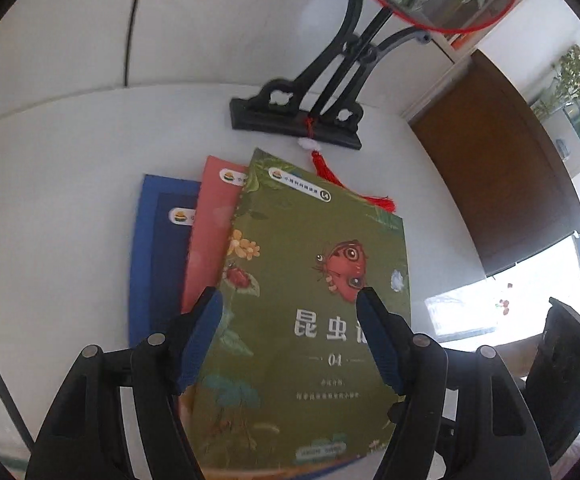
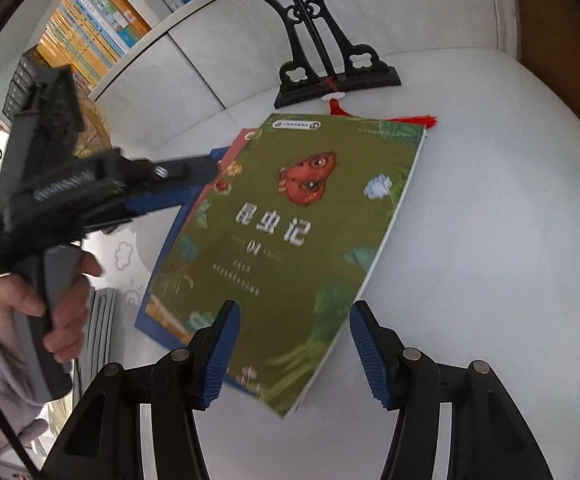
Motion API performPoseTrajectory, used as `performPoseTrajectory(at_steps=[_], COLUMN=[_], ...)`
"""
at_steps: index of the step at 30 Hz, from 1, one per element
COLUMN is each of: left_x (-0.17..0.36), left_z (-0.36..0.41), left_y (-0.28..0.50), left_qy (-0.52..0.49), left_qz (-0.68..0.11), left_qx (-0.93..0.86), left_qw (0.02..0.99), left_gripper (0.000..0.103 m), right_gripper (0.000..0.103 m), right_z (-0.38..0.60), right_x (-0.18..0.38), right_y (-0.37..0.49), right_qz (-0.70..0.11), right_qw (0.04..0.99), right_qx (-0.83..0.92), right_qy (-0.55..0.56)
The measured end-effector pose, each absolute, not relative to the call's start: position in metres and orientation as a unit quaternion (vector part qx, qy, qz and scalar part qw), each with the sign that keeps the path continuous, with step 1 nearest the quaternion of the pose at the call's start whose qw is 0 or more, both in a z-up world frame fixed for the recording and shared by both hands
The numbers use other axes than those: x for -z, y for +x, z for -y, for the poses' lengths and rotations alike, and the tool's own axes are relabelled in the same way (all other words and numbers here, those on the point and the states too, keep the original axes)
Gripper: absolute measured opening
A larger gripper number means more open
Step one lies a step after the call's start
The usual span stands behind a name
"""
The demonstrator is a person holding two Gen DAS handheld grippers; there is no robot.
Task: Organize books
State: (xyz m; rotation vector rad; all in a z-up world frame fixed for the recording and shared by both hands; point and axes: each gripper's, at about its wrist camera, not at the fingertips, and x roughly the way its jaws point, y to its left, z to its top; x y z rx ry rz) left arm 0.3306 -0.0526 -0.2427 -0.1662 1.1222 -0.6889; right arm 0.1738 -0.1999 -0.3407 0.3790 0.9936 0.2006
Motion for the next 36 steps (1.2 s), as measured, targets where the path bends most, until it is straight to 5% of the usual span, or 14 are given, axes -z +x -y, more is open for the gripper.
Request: performPoseTrajectory(at_steps=[8, 26, 36], left_x=[0.245, 0.247, 0.25], left_z=[0.063, 0.058, 0.042], left_y=[0.327, 0.319, 0.236], left_qy=[-0.108, -0.056, -0.07], left_qz=[-0.533, -0.562, -0.579], left_qx=[0.35, 0.281, 0.241], left_qw=[0.763, 0.776, 0.776], left_gripper=[0.068, 0.071, 0.071], right_gripper=[0.071, 0.073, 0.074], right_z=[0.2, 0.207, 0.24], right_x=[0.35, 0.341, 0.333], right_y=[0.183, 0.177, 0.148], right_qz=[-0.471, -0.498, -0.516], right_qw=[0.856, 0.834, 0.798], right_qx=[-0.108, -0.11, -0.147], right_qy=[0.184, 0.211, 0.274])
